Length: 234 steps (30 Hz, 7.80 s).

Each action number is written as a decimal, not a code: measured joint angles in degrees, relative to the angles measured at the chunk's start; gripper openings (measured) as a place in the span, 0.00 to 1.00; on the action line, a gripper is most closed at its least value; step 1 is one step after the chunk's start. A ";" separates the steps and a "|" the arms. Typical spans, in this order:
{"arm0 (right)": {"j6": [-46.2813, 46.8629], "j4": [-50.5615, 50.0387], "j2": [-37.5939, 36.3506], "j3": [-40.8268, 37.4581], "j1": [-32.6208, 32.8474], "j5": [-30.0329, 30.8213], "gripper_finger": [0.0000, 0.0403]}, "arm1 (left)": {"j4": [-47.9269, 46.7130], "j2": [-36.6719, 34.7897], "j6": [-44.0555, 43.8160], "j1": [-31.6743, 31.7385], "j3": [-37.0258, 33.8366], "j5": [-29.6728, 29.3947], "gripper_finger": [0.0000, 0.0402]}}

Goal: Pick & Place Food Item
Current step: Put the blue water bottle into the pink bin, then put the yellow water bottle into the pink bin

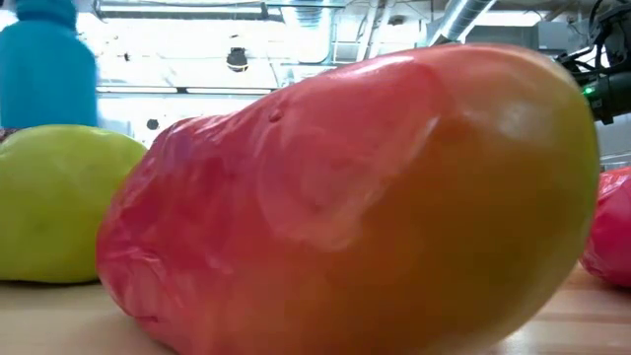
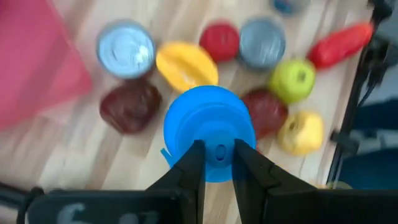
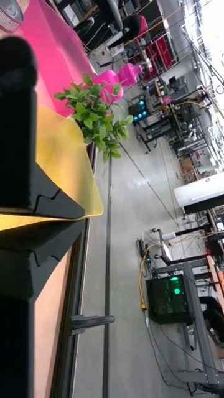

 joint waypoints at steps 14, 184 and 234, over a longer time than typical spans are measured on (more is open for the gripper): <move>-0.01 0.00 0.00 0.00 0.00 0.00 0.03 | 3.12 0.00 6.41 24.07 2.95 -10.56 0.11; 2.52 -0.07 0.01 -0.01 0.02 -0.04 0.03 | 12.16 23.76 -12.09 -25.66 8.52 11.84 0.57; 2.50 -0.87 0.02 0.00 0.00 -0.02 0.03 | 14.02 12.93 -12.57 -20.94 4.89 8.12 0.11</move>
